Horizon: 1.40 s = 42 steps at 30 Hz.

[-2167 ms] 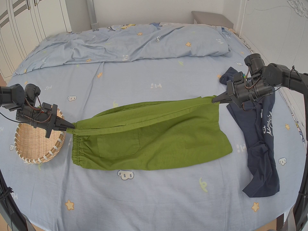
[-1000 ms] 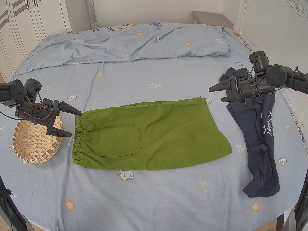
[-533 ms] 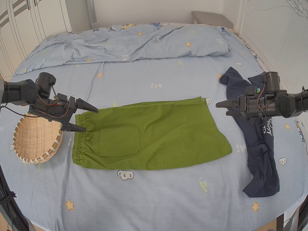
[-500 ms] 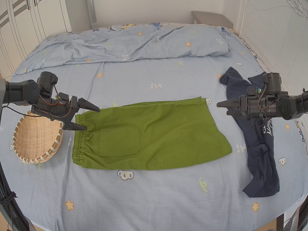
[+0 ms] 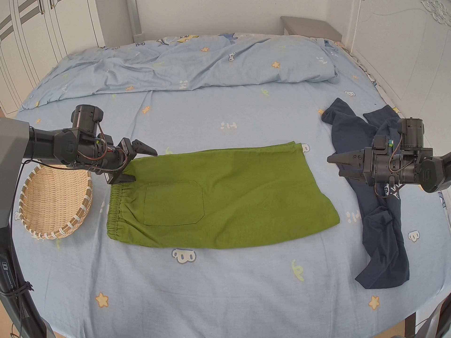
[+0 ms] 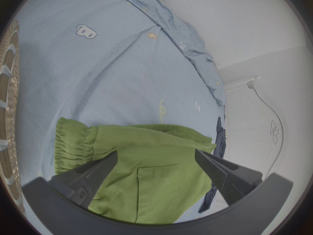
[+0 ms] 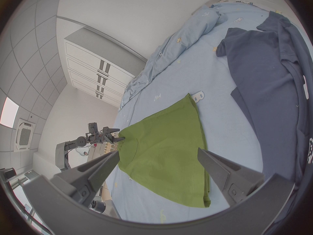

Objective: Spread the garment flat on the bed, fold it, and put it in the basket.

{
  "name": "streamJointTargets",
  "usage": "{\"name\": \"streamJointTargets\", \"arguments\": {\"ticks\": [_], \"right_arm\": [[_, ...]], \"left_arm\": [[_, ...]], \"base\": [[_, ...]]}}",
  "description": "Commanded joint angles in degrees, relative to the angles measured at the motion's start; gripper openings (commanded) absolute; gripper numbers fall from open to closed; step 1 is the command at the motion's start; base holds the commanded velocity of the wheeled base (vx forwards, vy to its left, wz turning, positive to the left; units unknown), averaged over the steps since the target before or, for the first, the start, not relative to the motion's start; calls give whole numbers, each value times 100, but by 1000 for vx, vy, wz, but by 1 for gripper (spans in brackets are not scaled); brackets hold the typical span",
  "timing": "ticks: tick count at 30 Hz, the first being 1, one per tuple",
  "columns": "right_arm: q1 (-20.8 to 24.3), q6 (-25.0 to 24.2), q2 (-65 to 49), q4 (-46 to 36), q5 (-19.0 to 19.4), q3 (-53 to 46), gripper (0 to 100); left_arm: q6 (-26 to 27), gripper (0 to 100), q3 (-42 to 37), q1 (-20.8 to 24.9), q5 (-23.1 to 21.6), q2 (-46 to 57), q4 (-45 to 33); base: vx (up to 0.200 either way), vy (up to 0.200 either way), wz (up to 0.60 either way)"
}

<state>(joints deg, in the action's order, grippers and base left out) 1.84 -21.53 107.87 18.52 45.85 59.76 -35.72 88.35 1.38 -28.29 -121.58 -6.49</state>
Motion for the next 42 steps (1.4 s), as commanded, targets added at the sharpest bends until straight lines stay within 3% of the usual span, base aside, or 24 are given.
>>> {"name": "streamJointTargets", "arguments": {"ticks": [1,9,15,21,25,32,42], "right_arm": [[9,8,-74,3,3,-70,100],[80,26,-126,3,3,-140,100],[132,26,-214,3,12,-184,100],[255,35,-241,12,3,-254,100],[255,35,-241,12,3,-254,100],[264,35,-232,12,3,-263,100],[282,43,-232,12,3,-272,100]], "left_arm": [[-40,100,-335,-32,17,196,253],[91,100,-1671,-103,-18,1321,719],[856,100,-3754,-129,-62,2121,2081],[935,100,-4862,-357,-115,2024,3382],[953,100,-4967,-595,-203,1892,3848],[1058,100,-4985,-858,-414,1848,3848],[1357,100,-4967,-709,-431,1215,4015]], "base": [[0,0,0],[0,0,0],[0,0,0],[0,0,0],[0,0,0],[0,0,0],[0,0,0]]}}
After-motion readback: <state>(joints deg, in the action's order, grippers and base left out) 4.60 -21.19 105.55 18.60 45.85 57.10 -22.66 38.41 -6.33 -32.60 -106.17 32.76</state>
